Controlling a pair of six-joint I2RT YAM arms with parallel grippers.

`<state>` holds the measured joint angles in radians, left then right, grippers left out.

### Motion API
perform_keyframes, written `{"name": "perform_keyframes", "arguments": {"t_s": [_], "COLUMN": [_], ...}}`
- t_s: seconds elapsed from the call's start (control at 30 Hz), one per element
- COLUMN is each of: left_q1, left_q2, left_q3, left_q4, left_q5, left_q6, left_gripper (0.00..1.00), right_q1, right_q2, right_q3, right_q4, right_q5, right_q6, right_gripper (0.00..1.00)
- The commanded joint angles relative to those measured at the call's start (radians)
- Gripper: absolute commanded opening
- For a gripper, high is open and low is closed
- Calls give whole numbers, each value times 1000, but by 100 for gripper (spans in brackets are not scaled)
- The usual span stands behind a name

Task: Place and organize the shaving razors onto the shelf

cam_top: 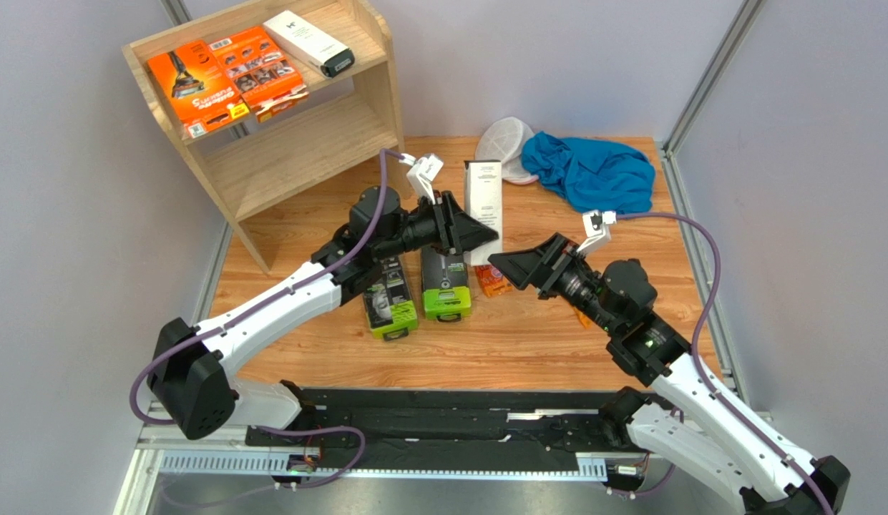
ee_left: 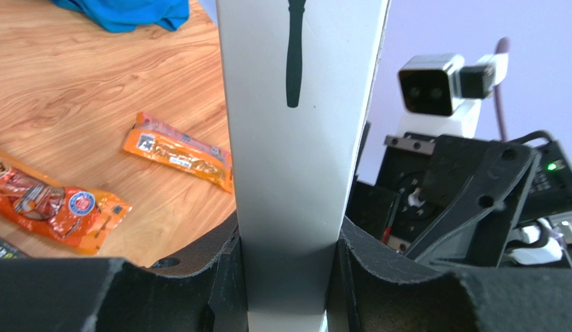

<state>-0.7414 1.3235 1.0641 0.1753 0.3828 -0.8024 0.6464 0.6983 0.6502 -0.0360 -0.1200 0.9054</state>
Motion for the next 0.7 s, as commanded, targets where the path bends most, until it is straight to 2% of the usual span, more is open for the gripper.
{"name": "perform_keyframes", "arguments": {"t_s": [0.0, 0.13, 0.2, 0.33, 0.47, 0.6, 0.67], "left_q1": [17, 51, 65, 83, 82, 91, 93], "left_q2": [11, 31, 49, 74, 118, 158, 166], "left_q3": [22, 39, 37, 2, -4, -6, 14], "left_q4": [180, 243, 283, 430, 535, 634, 621], "left_q5": [59, 112, 163, 188, 231, 263, 297], "left_q6": [-83, -118, -164, -250, -342, -400, -391], "left_gripper": [0, 0, 0, 0, 0, 0, 0], "right_q1": [-2, -2, -1, -2, -7, -10, -25], "right_q2": [0, 0, -16, -36, 1, 35, 38], "right_q3": [-41, -61, -96, -162, -181, -153, -118], "right_q4": [245, 289, 347, 447, 556, 558, 517], "right_q5": [-10, 2, 26, 95, 82, 62, 49], "right_q6": [67, 61, 61, 66, 70, 33, 7], "right_gripper": [96, 95, 90, 90, 88, 86, 85]}}
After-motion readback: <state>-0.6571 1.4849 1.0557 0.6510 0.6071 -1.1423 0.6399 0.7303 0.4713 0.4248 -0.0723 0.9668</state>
